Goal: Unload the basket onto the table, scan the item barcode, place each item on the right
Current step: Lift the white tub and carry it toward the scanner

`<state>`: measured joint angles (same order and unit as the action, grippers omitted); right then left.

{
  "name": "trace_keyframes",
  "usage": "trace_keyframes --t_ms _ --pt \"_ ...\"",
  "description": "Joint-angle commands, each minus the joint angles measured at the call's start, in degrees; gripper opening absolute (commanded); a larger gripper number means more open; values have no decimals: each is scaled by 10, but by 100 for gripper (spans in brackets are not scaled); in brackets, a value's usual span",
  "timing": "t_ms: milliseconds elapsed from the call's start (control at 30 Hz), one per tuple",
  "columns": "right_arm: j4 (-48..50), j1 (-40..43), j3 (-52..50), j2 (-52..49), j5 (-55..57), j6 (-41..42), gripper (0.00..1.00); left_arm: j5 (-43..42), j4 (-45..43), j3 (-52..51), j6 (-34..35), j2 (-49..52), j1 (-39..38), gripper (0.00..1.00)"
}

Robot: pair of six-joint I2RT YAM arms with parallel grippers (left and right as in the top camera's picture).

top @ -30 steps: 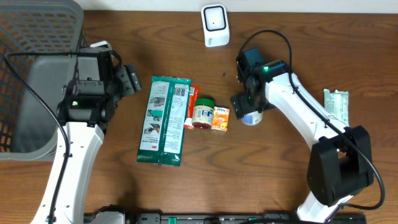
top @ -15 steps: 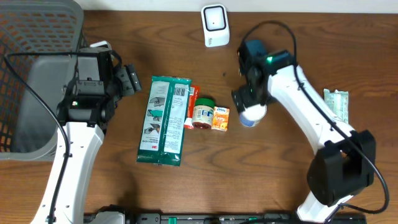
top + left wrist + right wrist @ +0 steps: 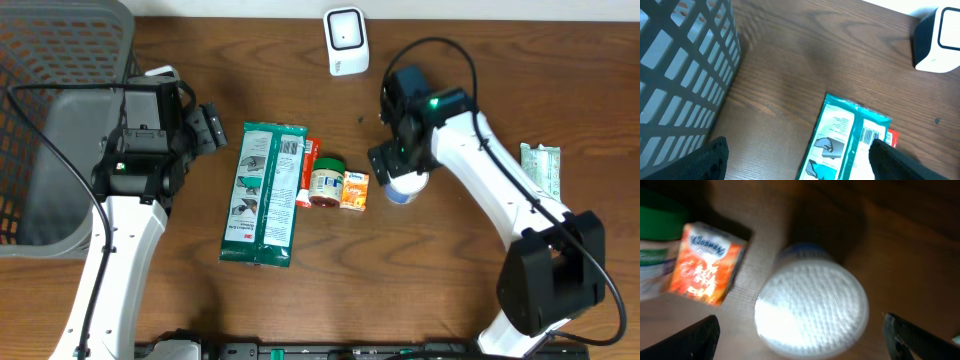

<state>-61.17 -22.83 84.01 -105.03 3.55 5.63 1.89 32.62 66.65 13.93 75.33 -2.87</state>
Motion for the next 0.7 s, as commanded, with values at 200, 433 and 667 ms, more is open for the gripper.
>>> trace_keyframes --t_ms 200,433,667 --pt "127 0 -108 4 0 -19 99 7 0 -1 3 -4 1 86" --pt "143 0 -122 4 1 -19 96 7 0 -1 3 -4 1 86" --pt "142 0 -121 5 16 -19 79 7 0 -1 3 -4 1 86"
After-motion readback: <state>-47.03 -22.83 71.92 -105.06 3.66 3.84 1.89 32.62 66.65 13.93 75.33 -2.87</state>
